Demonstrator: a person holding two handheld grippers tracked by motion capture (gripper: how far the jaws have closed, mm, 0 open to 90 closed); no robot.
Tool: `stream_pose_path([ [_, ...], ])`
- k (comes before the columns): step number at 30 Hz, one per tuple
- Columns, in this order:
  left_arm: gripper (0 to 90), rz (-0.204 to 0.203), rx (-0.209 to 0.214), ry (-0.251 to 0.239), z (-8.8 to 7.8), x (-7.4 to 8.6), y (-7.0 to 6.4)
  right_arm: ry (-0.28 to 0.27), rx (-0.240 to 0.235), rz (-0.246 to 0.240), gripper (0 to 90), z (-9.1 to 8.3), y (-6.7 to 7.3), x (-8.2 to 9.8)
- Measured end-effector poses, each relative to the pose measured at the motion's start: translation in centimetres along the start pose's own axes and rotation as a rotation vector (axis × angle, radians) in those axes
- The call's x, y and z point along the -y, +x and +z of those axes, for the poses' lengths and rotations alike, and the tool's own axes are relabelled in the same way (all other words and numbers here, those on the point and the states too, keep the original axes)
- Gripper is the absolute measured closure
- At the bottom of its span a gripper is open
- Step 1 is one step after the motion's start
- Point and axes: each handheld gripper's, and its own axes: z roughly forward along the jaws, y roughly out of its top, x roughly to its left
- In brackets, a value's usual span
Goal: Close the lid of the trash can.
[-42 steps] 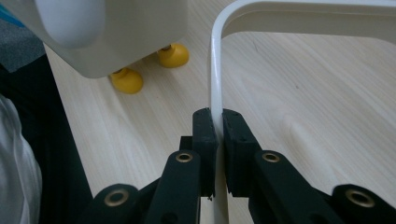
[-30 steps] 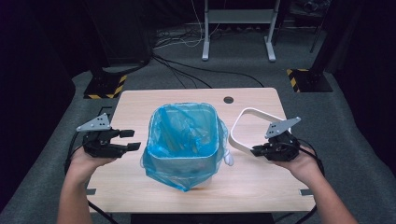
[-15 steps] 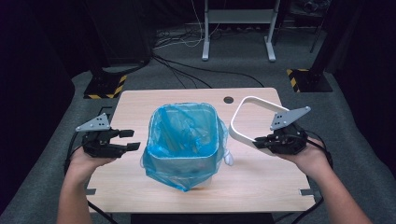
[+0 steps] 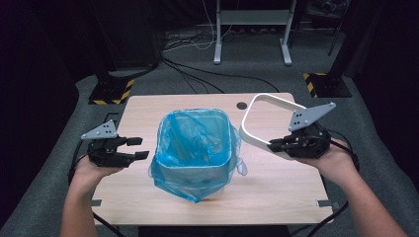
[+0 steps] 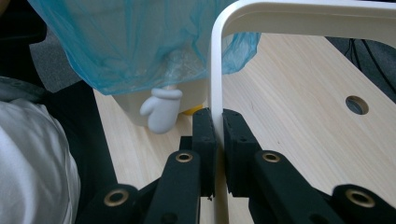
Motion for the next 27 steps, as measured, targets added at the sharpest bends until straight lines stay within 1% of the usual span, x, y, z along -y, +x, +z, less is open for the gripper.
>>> stream_pose_path([
  [3,40.4,-0.001,-0.001,-0.001,0.0,0.0,0.0,0.003,0.003,-0.006,84.3,-0.3,0.1,-0.4],
  [4,40.4,-0.001,-0.005,0.001,0.0,0.0,0.0,0.006,0.009,-0.011,84.3,-0.6,0.1,-0.8],
  [9,40.3,0.001,-0.006,0.000,-0.2,0.0,-0.1,-0.008,0.000,-0.021,84.3,-1.5,0.3,-1.9],
  [10,40.3,0.001,-0.006,0.000,-0.2,0.0,-0.1,-0.008,0.000,-0.021,84.3,-1.5,0.3,-1.9],
  [13,40.3,0.004,-0.005,-0.005,-0.2,-0.1,-0.1,-0.015,0.001,-0.045,84.3,-2.1,0.9,-3.0],
  [15,40.2,0.004,-0.003,-0.008,-0.3,-0.1,-0.2,-0.007,0.003,-0.058,84.3,-2.3,1.2,-3.5],
  [18,40.1,0.008,0.000,-0.006,-0.1,-0.2,-0.2,0.000,-0.006,-0.073,84.2,-2.3,1.6,-4.1],
  [21,40.0,0.010,0.000,-0.004,-0.1,-0.2,-0.3,-0.004,-0.017,-0.088,84.2,-2.4,2.0,-4.7],
  [27,40.0,0.011,0.005,-0.007,0.0,-0.3,-0.4,-0.012,-0.054,-0.121,84.2,-2.0,2.9,-5.9],
])
